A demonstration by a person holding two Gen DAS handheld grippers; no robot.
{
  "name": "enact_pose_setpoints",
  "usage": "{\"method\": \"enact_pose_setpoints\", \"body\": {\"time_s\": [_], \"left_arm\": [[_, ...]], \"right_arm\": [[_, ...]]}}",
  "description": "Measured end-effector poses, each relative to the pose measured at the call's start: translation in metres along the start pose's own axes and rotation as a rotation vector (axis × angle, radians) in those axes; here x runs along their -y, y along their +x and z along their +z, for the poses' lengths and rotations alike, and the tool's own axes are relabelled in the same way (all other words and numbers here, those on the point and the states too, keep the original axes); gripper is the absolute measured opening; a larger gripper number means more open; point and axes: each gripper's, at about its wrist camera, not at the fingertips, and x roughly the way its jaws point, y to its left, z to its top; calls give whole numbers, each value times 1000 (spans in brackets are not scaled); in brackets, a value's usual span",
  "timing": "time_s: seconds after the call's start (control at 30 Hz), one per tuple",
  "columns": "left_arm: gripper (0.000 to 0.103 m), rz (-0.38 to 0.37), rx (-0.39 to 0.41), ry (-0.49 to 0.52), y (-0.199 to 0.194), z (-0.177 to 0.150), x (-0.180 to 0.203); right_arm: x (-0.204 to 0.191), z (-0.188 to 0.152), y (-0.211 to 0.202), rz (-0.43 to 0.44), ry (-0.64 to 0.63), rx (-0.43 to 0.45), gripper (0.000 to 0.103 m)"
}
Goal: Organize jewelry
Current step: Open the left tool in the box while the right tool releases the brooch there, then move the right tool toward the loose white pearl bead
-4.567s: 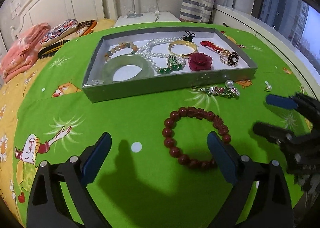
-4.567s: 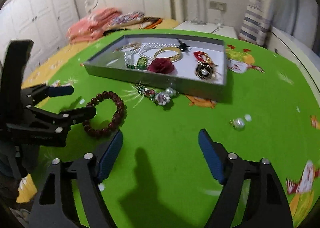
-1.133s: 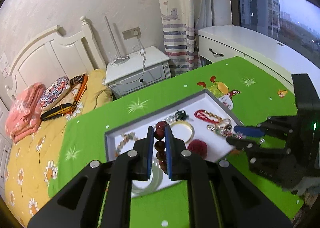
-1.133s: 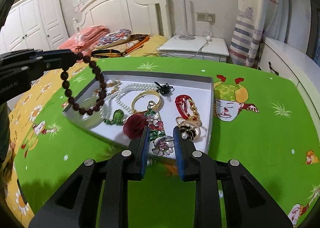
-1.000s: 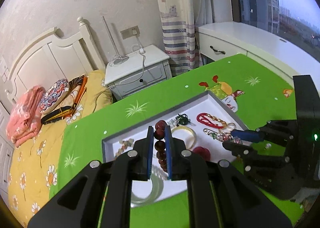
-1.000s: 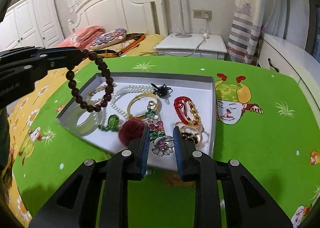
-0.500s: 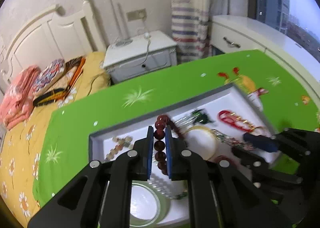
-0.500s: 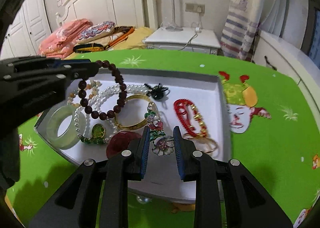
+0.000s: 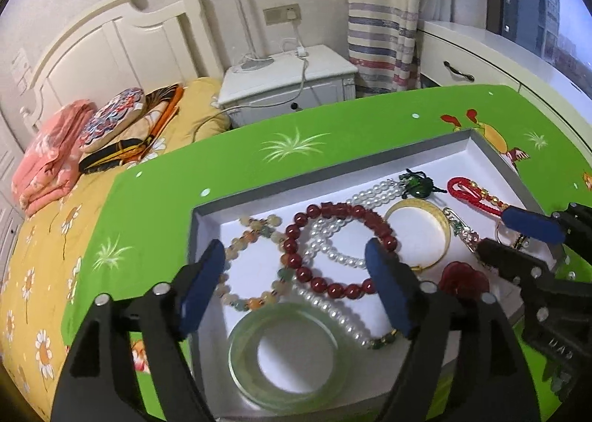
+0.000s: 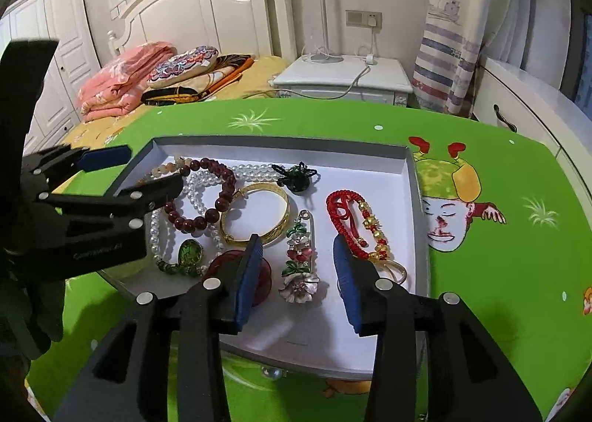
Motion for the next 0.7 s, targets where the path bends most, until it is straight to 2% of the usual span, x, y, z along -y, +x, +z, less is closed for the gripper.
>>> {"method": "enact_pose_setpoints", "body": {"time_s": [0.1,0.13,0.3,0.33,0.53,0.7], "left_arm": [[85,24,5,-24,-11,-5,-4],[87,33,7,-29,-14,-6,-6],[93,73,30,-42,-39,-21,-7],[94,77,40,-41,-47,-26,-6],[95,48,68,-46,-78,-54,7],[95,16,67,-63,-91,-76,18]], "right_arm": [[3,0,-7,1,9,14,42],[4,0,-12,4,16,21,46],[10,1,-42,6,33,69,50],[11,0,-47,5,35,78,53],[22,-18,-82,-2,48,112,64],[35,-41,-96,-11,79,106,67]]}}
